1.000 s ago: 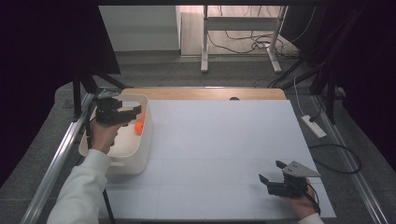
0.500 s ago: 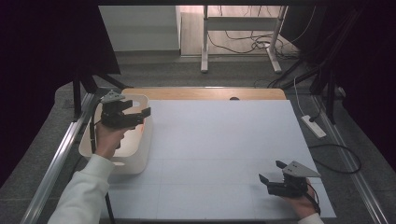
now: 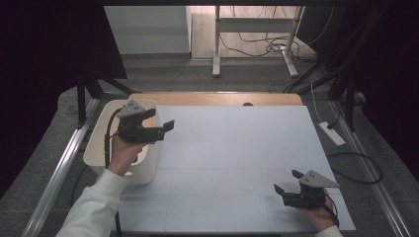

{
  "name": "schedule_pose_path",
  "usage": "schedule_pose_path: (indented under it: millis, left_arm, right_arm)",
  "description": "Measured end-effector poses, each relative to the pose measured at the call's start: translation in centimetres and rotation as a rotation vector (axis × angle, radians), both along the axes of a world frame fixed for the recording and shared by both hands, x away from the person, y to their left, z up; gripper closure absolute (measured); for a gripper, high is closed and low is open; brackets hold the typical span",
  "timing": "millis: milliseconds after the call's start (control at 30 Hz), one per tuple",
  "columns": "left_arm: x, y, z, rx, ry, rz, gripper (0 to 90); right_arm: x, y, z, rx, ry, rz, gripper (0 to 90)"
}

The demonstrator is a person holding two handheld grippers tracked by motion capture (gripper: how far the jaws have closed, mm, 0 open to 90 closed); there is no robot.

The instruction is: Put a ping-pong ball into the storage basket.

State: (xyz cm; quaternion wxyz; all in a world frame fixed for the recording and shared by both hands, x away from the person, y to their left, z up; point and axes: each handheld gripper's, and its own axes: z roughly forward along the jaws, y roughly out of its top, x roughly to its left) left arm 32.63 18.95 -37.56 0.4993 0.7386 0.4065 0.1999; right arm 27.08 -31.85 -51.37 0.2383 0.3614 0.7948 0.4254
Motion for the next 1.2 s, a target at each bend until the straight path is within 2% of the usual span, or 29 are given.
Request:
schedule_pose_path:
  millis: [233,467,600,767,1000,1200]
  left_arm:
    - [-0.9,-1.3,-0.2,-0.010,-0.014,-0.048,18.2]
    - [-2.2,-2.9,-0.7,0.000,-0.028,-0.111,18.2]
    - [-3.2,-3.7,-1.1,0.024,-0.045,-0.132,18.4]
    - [-4.0,-4.6,-1.8,0.016,-0.045,-0.169,18.3]
    - [-5.4,-5.6,-3.3,0.031,-0.040,-0.196,18.3]
    - [-6.1,-5.6,-4.7,0.049,-0.040,-0.191,18.4]
  right_arm:
    - [0.0,0.0,0.0,0.000,0.002,-0.001,13.9]
    - [0.0,0.0,0.0,0.000,0.000,-0.003,13.9]
    - [0.0,-0.1,0.0,0.001,0.002,-0.005,13.9]
    - [-0.1,0.0,0.0,0.001,0.000,-0.003,13.9]
    - [-0.1,0.0,0.0,0.000,0.000,-0.003,13.9]
    - [-0.1,0.0,0.0,-0.001,-0.002,-0.003,13.9]
